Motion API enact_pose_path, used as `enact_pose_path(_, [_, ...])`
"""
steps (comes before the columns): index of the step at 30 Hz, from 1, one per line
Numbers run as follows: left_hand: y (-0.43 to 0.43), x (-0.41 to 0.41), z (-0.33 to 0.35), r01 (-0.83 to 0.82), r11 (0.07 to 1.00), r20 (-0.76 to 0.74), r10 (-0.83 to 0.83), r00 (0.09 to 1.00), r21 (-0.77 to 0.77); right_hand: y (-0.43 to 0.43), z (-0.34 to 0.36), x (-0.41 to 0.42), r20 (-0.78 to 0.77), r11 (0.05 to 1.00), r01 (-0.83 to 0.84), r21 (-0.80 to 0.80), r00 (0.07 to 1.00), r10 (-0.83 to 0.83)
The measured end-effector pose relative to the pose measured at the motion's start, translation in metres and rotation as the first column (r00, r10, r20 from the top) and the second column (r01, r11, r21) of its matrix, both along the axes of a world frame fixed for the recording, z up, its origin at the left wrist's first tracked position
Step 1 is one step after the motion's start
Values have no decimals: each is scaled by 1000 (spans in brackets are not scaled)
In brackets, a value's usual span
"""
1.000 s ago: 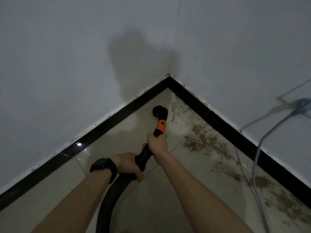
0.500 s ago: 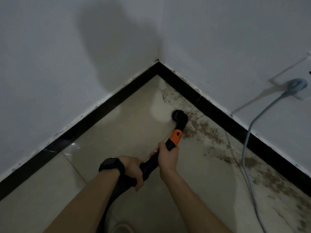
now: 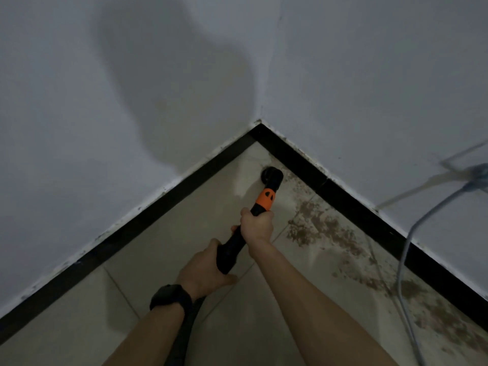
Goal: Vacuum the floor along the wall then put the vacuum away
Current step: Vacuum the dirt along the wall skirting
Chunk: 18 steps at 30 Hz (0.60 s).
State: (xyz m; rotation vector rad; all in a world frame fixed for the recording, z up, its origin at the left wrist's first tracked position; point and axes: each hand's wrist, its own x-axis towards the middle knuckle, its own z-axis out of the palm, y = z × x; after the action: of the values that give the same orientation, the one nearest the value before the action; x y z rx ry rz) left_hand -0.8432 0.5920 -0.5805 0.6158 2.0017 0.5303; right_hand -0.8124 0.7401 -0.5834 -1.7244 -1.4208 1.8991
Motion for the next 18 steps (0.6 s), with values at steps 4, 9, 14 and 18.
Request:
enact_pose_path(4, [22, 0, -5, 55, 998, -51, -58, 997, -41, 19, 2, -3, 4, 996, -94, -4, 996, 94])
enact_pose_path(9, [33, 3, -13, -41, 999, -8, 41, 999, 15, 37, 8, -13, 35, 970, -244, -10, 969, 244])
enact_pose_path(14, [34, -13, -10, -81, 997, 37, 80, 996, 20, 35, 9, -28, 50, 972, -233, -6, 971, 233])
enact_pose_path(18, [34, -17, -5, -69, 997, 16, 68, 998, 22, 35, 9, -30, 33, 981, -195, -12, 980, 195])
